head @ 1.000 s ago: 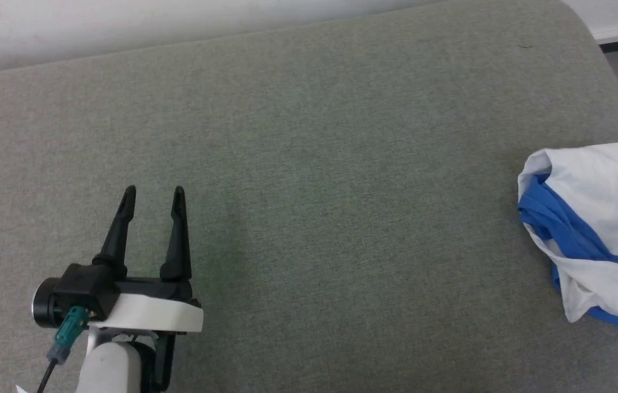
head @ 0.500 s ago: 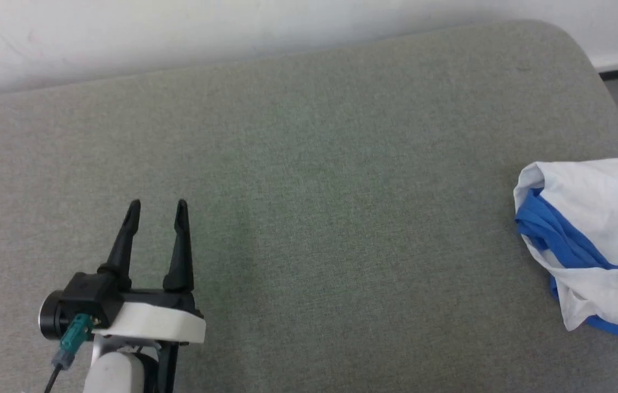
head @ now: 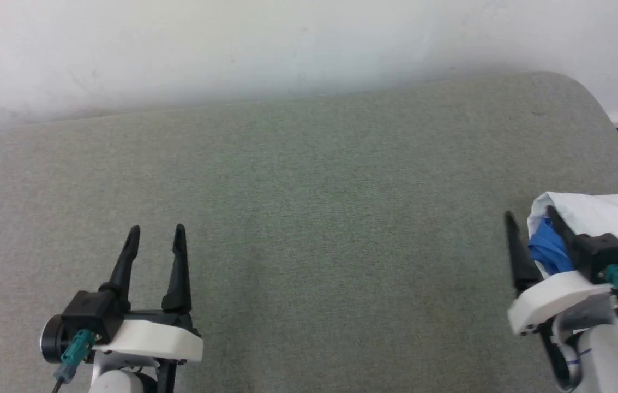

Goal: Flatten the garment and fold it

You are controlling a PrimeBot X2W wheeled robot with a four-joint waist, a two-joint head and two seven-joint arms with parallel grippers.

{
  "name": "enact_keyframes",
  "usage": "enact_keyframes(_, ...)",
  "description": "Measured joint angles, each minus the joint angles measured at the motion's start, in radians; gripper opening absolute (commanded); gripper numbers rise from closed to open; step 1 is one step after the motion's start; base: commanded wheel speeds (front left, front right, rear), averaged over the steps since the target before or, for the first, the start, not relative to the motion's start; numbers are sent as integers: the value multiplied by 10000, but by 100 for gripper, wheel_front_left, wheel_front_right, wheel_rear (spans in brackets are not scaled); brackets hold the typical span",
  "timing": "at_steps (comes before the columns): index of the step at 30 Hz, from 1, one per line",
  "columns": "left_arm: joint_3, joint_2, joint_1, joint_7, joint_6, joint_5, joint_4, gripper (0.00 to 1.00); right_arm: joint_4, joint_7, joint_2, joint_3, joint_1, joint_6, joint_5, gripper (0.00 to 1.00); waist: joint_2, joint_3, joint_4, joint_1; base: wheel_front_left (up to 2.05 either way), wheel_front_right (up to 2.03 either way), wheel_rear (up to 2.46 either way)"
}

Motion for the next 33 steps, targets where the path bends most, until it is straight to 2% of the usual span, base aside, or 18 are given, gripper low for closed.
enact_keyframes(6, 364, 27, 12, 0, -10, 59, 113, 100, -1216, 73, 502, 623, 608, 0, 520, 100, 0, -145, 352, 1, 0, 0, 0)
enact_keyframes(14, 813, 293, 572, 0, -121, 58, 441, 100, -2474, 73, 602, 836, 1726, 0, 1026, 100, 0, -483, 554, 1, 0, 0, 0)
enact_keyframes(18, 798, 431, 865, 0, -196, 59, 686, 100, -2736, 173, 604, 909, 2243, 0, 1313, 100, 0, -702, 598, 0, 0, 0, 0)
enact_keyframes(29, 616, 479, 1044, 0, -219, 320, 803, 100, -2964, 364, 608, 815, 2765, 0, 1091, 100, 0, -1067, 729, 1, 0, 0, 0)
enact_keyframes(30, 616, 470, 1042, 6, -219, 311, 809, 0, -2963, 362, 604, 815, 2770, 0, 1080, 0, 0, -1071, 729, 1, 0, 0, 0)
enact_keyframes(33, 621, 470, 1039, 15, -217, 311, 807, 0, -2955, 364, 600, 813, 2768, 0, 1080, 0, 0, -1074, 732, 2, 0, 0, 0)
